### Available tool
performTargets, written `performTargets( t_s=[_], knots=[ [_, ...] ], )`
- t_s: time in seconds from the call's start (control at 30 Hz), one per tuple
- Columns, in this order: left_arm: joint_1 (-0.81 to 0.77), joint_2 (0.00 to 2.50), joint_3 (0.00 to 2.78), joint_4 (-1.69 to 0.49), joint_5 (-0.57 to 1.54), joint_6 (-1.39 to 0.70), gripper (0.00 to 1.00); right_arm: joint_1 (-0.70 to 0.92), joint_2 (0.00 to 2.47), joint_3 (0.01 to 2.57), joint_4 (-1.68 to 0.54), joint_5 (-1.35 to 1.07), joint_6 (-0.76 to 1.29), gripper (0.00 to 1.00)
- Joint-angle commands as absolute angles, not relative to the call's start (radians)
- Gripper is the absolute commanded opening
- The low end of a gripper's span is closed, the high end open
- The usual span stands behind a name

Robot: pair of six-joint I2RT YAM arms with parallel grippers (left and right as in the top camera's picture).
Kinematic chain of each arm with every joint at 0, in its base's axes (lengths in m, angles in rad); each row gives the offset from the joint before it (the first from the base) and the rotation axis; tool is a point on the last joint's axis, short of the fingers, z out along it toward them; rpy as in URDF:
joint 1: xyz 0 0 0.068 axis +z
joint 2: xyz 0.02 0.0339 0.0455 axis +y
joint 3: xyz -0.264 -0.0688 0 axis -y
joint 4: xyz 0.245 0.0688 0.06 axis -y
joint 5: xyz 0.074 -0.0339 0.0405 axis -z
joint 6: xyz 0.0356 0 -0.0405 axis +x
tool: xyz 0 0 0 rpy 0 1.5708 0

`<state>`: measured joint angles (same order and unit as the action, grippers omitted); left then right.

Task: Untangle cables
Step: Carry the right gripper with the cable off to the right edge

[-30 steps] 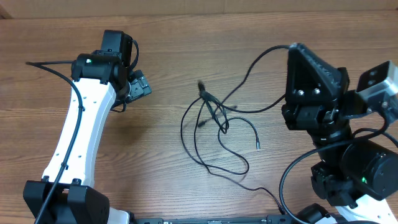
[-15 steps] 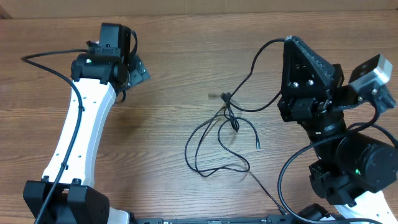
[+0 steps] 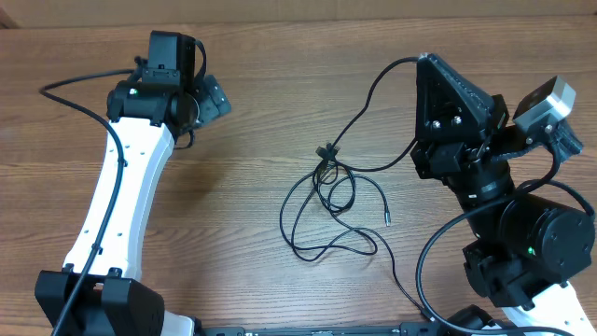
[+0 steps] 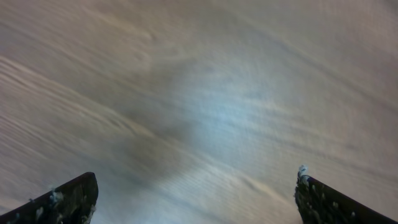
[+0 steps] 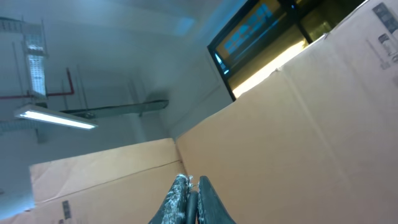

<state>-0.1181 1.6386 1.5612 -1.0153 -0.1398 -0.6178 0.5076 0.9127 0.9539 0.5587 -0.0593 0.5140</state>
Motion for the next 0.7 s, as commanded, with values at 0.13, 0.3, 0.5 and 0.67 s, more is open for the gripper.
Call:
performTargets(
  t_s=[0.13,0.3,0.5,0.67],
  knots=[
    [-0.126,1.632,1.573,-1.05,-0.026,-0.616,1.0,0.424,0.907,0.97,0.506,0.08,0.36,0.04],
    [-0.125,1.632,1.573,-1.051,-0.033,-0.604,1.0,0.325,0.908,0.97,0.357,0.212,0.222,0.04],
    [-0.125,1.632,1.573,-1.05,-0.033,-0.605,1.0,0.134,0.924,0.97,0.212,0.343,0.126,0.04],
    [-0.124,1.632,1.573,-1.05,-0.033,-0.605,1.0,-0.064,0.927,0.973,0.207,0.429,0.096,0.04]
  ],
)
